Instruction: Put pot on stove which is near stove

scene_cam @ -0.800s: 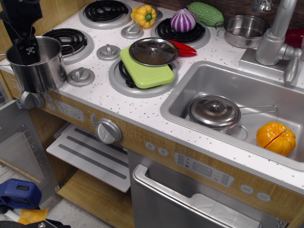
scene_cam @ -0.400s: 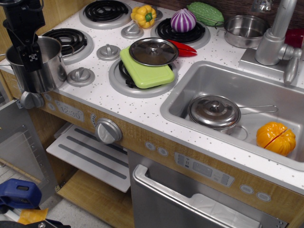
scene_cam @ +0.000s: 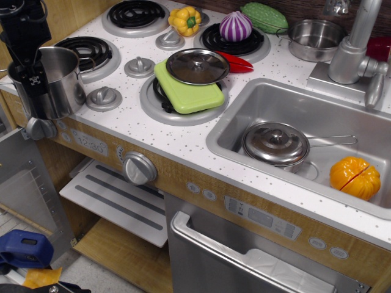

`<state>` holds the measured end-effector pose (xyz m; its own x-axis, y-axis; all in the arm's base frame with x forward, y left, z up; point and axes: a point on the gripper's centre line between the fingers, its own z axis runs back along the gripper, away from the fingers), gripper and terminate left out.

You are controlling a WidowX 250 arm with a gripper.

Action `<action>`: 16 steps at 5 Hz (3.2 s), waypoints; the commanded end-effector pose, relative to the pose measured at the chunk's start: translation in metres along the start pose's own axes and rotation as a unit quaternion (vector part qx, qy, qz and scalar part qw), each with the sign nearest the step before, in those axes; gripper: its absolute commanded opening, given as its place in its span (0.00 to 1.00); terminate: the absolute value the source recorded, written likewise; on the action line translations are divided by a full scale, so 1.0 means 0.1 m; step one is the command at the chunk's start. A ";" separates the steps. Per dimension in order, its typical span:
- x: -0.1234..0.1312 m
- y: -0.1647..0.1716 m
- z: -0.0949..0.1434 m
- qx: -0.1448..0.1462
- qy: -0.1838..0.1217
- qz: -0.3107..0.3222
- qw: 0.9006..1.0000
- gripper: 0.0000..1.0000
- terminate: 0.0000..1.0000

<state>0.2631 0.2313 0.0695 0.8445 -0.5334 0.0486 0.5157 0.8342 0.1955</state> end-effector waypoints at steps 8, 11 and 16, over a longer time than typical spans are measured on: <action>0.09 0.10 0.00 0.000 -0.014 -0.073 0.997 0.00 0.00; 0.28 0.16 0.13 0.093 -0.019 -0.116 0.989 0.00 0.00; 0.36 0.71 0.07 0.108 -0.051 -0.190 0.975 0.00 0.00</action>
<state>0.3324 0.2643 0.0679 0.5515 -0.8331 0.0426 0.7672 0.5267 0.3660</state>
